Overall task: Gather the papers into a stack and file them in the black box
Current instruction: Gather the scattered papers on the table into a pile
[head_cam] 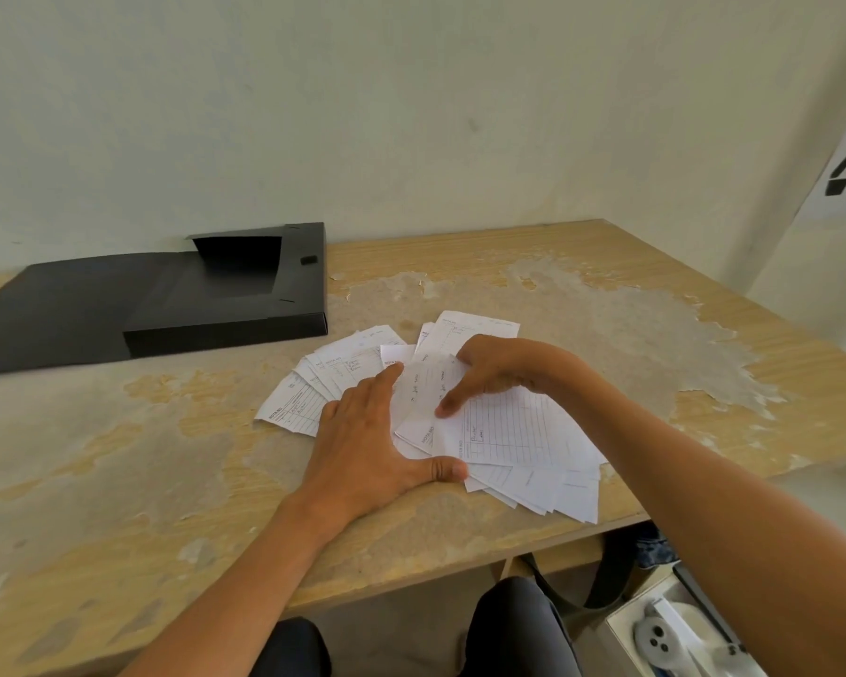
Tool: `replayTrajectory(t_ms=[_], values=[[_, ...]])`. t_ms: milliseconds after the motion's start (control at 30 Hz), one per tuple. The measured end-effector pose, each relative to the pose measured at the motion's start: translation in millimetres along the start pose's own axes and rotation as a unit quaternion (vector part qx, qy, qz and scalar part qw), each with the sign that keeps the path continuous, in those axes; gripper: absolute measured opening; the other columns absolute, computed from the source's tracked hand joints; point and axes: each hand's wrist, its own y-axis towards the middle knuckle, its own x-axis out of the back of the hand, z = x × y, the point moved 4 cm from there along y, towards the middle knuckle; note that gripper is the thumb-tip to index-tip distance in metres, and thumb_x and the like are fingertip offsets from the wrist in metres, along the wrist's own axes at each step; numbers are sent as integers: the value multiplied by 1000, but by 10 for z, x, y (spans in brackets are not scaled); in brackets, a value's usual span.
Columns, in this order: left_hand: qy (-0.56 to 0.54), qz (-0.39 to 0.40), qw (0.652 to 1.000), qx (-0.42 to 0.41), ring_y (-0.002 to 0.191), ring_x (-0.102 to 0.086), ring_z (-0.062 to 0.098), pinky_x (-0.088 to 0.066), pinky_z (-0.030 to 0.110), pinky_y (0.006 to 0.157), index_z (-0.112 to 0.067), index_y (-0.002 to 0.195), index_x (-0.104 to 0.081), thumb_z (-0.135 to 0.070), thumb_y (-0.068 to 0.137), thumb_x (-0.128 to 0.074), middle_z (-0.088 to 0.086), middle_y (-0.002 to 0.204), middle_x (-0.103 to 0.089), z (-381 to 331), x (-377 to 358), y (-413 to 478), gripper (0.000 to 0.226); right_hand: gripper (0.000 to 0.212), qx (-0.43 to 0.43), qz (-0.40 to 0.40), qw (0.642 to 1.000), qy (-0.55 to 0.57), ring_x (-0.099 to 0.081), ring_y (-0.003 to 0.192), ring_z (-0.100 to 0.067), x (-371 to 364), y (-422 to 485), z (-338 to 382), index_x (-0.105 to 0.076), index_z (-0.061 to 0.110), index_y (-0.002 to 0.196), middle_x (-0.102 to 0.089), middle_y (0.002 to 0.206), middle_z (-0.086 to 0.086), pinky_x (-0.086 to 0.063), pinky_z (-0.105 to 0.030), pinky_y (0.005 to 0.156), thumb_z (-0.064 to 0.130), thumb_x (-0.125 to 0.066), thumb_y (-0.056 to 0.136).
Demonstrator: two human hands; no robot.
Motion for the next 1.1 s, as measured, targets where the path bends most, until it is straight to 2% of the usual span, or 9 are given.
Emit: replayTrajectory(t_ms=[200, 300, 400, 533, 700, 767, 833, 967, 1100], values=[[-14, -8, 1000, -9, 135, -31, 18, -24, 37, 110, -30, 146, -12, -85, 38, -62, -4, 152, -28, 7, 9, 4, 131, 32, 21, 29, 998, 60, -63, 101, -22, 143, -91, -51, -59, 17, 99, -65, 102, 0, -51, -35, 90, 23, -78, 74], [-49, -14, 999, -17, 137, -28, 18, -22, 39, 111, -29, 148, -8, -83, 39, -66, -3, 153, -26, 12, 28, -5, 135, 34, 34, 36, 988, 148, -69, 96, -23, 246, -136, -162, -62, 13, 105, -70, 104, -5, -57, -32, 80, 20, -77, 75], [-85, -32, 996, -13, 138, -27, 18, -21, 41, 111, -31, 148, -8, -94, 38, -47, -3, 154, -25, 20, 50, -3, 133, 40, 22, 12, 973, 229, -69, 96, -25, 354, -150, -326, -61, 9, 114, -71, 106, -8, -58, -35, 78, 20, -74, 78], [-129, -61, 990, 14, 135, -33, 17, -28, 42, 109, -31, 147, -14, -96, 48, -35, -2, 151, -32, 58, 58, -1, 120, 46, -38, -67, 926, 369, -68, 95, -28, 409, -125, -582, -61, 4, 116, -70, 108, -12, -56, -38, 76, 20, -75, 75], [-91, -131, 987, 34, 133, -35, 19, -31, 42, 108, -27, 143, -28, -67, 72, -60, -1, 147, -38, 112, 110, 22, 87, 35, -151, -205, 850, 461, -65, 101, -35, 346, -61, -790, -61, -1, 102, -66, 112, -20, -54, -45, 87, 17, -75, 76], [-35, -160, 985, 58, 133, -35, 23, -30, 44, 108, -23, 142, -30, -61, 73, -64, 3, 146, -39, 184, 147, 22, 86, 23, -159, -246, 843, 452, -64, 94, -34, 365, -57, -786, -59, 1, 90, -65, 107, -21, -53, -41, 82, 15, -72, 79], [38, -181, 978, 90, 132, -36, 28, -29, 50, 109, -20, 140, -30, -67, 72, -59, 8, 144, -41, 295, 200, 7, 88, 20, -154, -276, 859, 403, -56, 74, -25, 395, -74, -762, -52, 1, 80, -59, 90, -16, -46, -32, 64, 13, -67, 84], [140, -133, 958, 210, 138, -24, 37, -14, 58, 111, -17, 145, -15, -87, 66, -27, 19, 149, -31, 587, 255, -47, 107, 56, -137, -324, 922, 161, -49, 75, -20, 397, -149, -664, -38, 1, 129, -47, 98, -7, -39, -30, 58, 25, -64, 86], [105, -58, 964, 236, 144, -3, 37, 0, 55, 114, -19, 149, 2, -90, 62, -23, 21, 156, -10, 627, 155, -54, 115, 64, -129, -331, 935, 1, -54, 102, -34, 240, -110, -567, -33, 7, 134, -56, 117, -18, -44, -37, 76, 32, -64, 83]])
